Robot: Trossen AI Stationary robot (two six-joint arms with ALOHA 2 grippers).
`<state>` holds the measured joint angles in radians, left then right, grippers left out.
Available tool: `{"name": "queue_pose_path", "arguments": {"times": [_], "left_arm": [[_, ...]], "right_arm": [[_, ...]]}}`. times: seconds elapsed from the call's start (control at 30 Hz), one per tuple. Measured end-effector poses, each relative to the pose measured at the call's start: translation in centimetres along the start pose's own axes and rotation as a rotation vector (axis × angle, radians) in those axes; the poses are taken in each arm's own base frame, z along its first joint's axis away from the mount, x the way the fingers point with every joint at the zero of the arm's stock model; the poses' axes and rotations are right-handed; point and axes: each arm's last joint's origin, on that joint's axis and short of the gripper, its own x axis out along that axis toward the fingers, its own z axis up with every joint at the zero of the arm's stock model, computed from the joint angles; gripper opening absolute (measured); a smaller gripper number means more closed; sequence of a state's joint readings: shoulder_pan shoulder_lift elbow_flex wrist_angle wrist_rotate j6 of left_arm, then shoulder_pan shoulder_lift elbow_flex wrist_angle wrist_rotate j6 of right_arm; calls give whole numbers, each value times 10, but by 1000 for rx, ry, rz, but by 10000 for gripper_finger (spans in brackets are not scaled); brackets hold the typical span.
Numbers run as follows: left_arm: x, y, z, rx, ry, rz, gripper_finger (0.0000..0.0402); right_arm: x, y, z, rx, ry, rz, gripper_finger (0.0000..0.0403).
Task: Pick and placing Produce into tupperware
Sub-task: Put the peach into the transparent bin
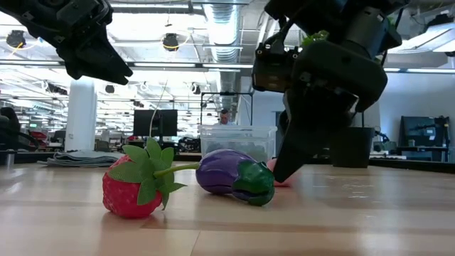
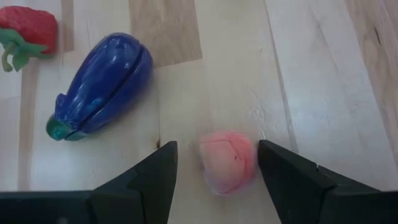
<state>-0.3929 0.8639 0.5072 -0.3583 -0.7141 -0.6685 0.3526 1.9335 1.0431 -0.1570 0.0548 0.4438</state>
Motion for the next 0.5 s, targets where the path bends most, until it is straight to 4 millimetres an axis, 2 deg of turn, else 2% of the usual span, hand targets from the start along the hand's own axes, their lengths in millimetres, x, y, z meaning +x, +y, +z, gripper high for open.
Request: {"name": "queue_pose_path", "arguments": {"times": [0.2,0.5], "left_arm": [[0,0,0,-1,0,0,180],[0,0,0,-8,1,0,180]], "right_arm": [[0,-1,-1,0,14,-10,232],[1,-2,-3,2,23,-16,167]]}}
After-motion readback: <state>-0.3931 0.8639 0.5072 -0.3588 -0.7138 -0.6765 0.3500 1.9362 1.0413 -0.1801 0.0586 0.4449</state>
